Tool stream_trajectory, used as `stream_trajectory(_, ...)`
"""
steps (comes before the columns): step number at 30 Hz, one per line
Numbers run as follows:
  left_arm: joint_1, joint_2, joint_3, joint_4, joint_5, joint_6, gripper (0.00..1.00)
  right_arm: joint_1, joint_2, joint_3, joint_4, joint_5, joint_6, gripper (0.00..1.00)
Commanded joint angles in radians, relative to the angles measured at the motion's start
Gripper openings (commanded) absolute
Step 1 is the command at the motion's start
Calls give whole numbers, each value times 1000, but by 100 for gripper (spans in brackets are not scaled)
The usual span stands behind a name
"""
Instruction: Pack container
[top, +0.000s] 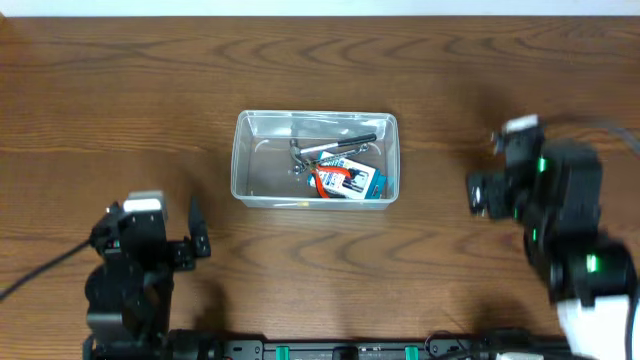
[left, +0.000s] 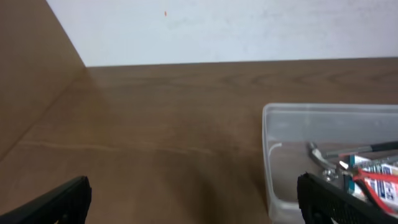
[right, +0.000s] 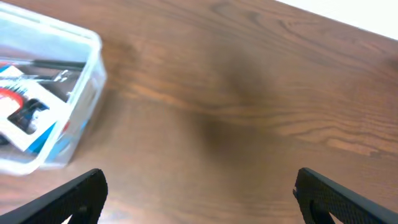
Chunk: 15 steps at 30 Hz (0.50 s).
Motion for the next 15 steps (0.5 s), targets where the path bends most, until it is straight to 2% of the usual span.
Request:
stream_trajectory(1,-6,-49,-3,-26,-5,21,98,22,-122,-113,-3,19,14,99)
stream_trajectory(8,-8,-56,-3,-175,-2,18,98,22,-262,-216,-170,17,14,99)
stream_trajectory(13,-8,-56,-3,-180,33,-6,98,22,-261,-216,-336,17,14,99)
stream_trajectory(15,-8,-56,-3,-190,33,-6,98,22,-261,-217,-340,16,14,99)
